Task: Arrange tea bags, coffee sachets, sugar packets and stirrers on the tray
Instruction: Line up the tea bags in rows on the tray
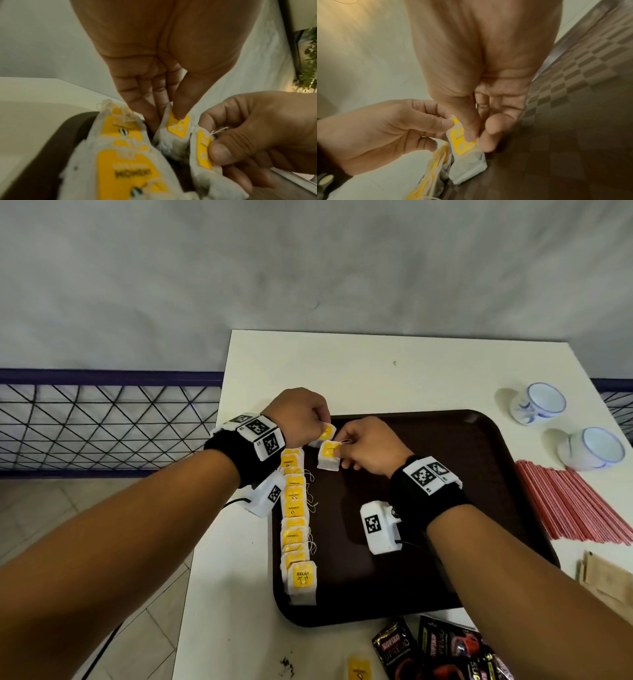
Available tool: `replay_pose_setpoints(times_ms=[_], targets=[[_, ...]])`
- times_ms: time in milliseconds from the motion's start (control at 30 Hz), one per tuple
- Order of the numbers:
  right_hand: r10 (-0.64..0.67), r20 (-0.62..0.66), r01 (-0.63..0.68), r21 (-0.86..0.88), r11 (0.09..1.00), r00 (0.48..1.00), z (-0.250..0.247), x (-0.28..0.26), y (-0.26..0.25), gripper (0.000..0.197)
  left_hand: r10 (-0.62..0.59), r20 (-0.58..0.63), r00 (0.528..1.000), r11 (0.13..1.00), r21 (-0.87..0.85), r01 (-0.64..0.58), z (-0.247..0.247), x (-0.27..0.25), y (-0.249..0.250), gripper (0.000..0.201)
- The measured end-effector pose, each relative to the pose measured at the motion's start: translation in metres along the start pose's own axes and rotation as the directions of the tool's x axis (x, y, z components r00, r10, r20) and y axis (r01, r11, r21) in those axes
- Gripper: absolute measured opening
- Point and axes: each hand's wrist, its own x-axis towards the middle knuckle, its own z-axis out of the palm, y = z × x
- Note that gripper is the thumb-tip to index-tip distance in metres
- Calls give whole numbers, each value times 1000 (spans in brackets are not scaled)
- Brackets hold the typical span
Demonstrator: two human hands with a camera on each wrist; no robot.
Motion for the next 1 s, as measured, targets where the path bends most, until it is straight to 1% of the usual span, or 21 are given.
replay_pose_setpoints(times_ms=[67, 200, 333, 500, 633, 733, 867, 1000], targets=[[1, 4, -1, -3, 1000, 1000, 0, 5, -1, 14, -11, -28, 1000, 1000, 8, 12, 0, 3, -4, 13], [-3, 0, 3, 5, 1000, 1000, 3, 14, -4, 14, -74, -74, 994, 997, 10, 75, -4, 11, -13, 20], [-24, -53, 26, 44, 999, 998, 6, 20, -10, 16, -84, -101, 991, 996, 12, 86, -6, 15, -17, 21], [-28, -139, 40, 85, 996, 990, 8, 27, -11, 23, -70, -92, 993, 998, -6, 70, -6, 16, -22, 17], [-8, -175, 16, 47, 999, 984, 11, 32, -13, 24, -70, -87, 994, 997, -37, 67, -6, 15, -21, 20], [-2, -193, 6, 19, 1000, 981, 12, 36, -15, 21, -78, -95, 992, 996, -56, 73, -5, 17, -21, 18], [-54, -185, 47, -42, 998, 981, 13, 36, -16, 14, -94, -117, 989, 993, -84, 84, -6, 21, -25, 18], [-96, -207, 86, -55, 995, 974, 14, 36, -16, 20, -78, -120, 990, 995, -74, 70, -7, 23, -28, 19]])
